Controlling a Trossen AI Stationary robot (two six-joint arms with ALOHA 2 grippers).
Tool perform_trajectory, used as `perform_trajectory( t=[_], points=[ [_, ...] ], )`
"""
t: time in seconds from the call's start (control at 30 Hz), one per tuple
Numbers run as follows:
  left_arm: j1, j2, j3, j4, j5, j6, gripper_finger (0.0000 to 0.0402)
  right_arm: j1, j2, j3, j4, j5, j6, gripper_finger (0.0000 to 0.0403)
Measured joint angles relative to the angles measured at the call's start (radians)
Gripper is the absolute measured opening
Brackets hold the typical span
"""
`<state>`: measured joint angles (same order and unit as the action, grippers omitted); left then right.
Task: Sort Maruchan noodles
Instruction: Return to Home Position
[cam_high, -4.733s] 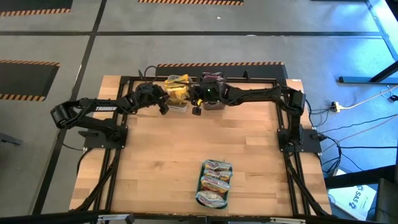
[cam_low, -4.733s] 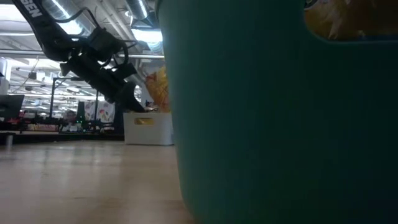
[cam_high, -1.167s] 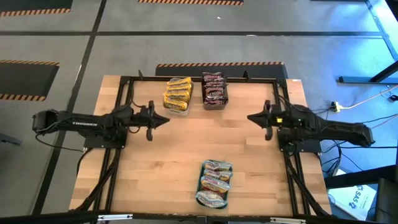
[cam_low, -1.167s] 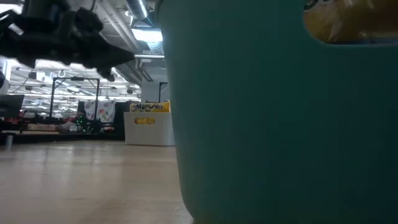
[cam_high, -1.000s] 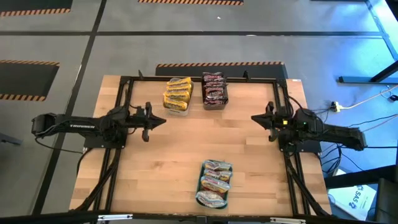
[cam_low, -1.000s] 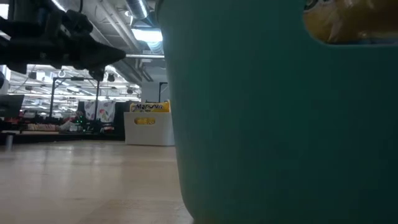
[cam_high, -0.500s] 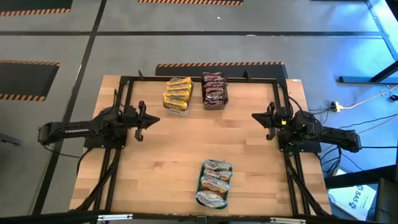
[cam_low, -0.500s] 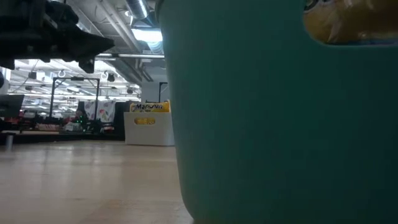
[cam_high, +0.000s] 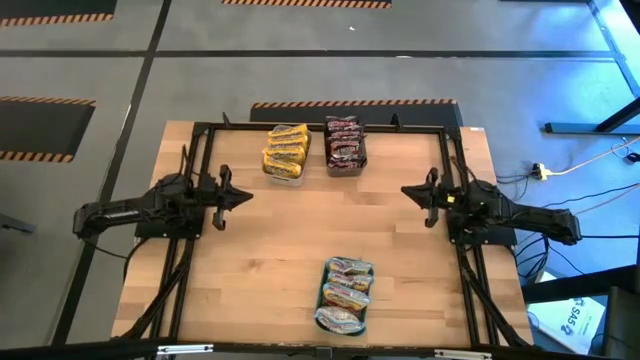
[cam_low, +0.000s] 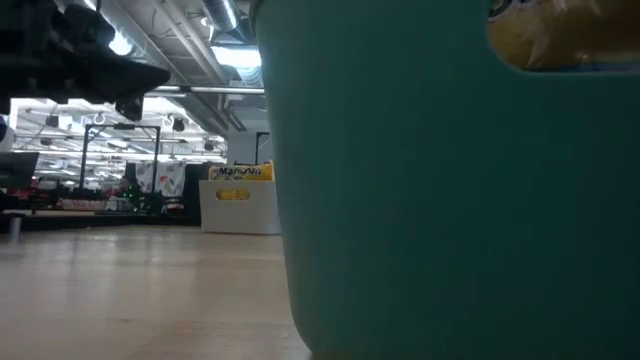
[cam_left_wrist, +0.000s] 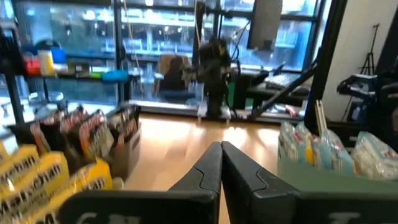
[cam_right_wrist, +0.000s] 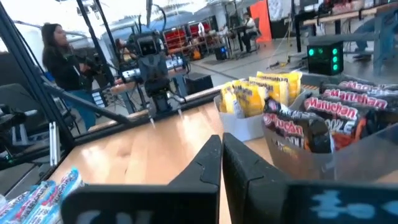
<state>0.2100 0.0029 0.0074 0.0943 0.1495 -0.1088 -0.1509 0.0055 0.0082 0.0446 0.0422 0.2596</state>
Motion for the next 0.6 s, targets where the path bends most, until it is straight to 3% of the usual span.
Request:
perform_trajectory(
  t=[0.27, 0.6],
  points=[
    [0.000, 0.000, 0.000, -0.011, -0.095, 0.049, 0.0009, 0.000, 0.000, 0.001, -0.014, 0.015, -0.003, 0.0001],
    [0.000, 0.000, 0.000, -0.011, -0.107, 0.050, 0.0011, 0.000, 0.000, 0.001, -0.015, 0.017, -0.003, 0.0001]
  ],
)
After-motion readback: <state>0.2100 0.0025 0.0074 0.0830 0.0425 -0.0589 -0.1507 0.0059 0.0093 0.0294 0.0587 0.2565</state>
